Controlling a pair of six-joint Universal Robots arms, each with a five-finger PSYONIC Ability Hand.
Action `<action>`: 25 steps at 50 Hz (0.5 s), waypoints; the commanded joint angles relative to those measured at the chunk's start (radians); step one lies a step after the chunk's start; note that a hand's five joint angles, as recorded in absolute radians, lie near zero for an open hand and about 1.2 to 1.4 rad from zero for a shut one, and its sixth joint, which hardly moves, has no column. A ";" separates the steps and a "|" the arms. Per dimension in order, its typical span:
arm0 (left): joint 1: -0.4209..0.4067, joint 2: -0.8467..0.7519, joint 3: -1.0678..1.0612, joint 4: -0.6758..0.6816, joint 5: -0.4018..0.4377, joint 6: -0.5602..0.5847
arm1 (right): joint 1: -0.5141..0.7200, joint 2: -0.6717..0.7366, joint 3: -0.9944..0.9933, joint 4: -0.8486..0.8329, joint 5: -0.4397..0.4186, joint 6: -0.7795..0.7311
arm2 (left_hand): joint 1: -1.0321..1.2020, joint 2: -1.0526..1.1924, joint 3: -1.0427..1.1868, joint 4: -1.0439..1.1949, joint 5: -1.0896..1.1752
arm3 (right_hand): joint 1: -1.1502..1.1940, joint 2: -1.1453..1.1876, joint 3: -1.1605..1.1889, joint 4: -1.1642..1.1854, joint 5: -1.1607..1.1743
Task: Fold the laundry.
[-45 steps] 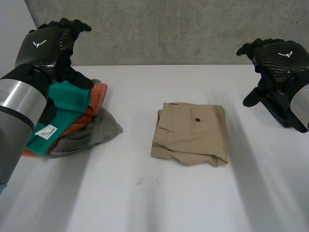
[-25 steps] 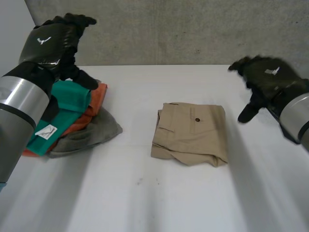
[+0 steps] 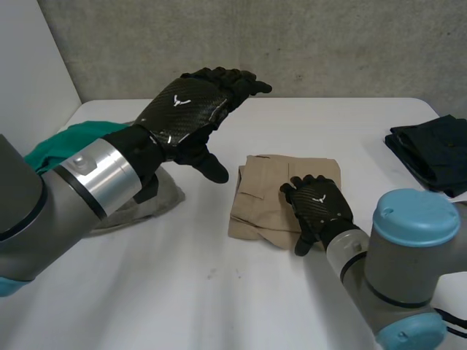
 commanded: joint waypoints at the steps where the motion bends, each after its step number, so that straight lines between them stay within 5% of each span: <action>1: -0.027 -0.033 0.032 0.002 -0.007 0.000 | 0.006 0.063 -0.028 -0.074 0.009 -0.042 | -0.025 -0.029 -0.034 -0.028 -0.046 | -0.021 -0.040 -0.036 -0.056 -0.070; 25: -0.056 -0.093 0.075 0.003 -0.010 0.000 | 0.012 0.211 -0.183 -0.088 0.009 -0.125 | -0.025 -0.029 -0.034 -0.028 -0.046 | 0.100 0.081 0.086 0.065 0.052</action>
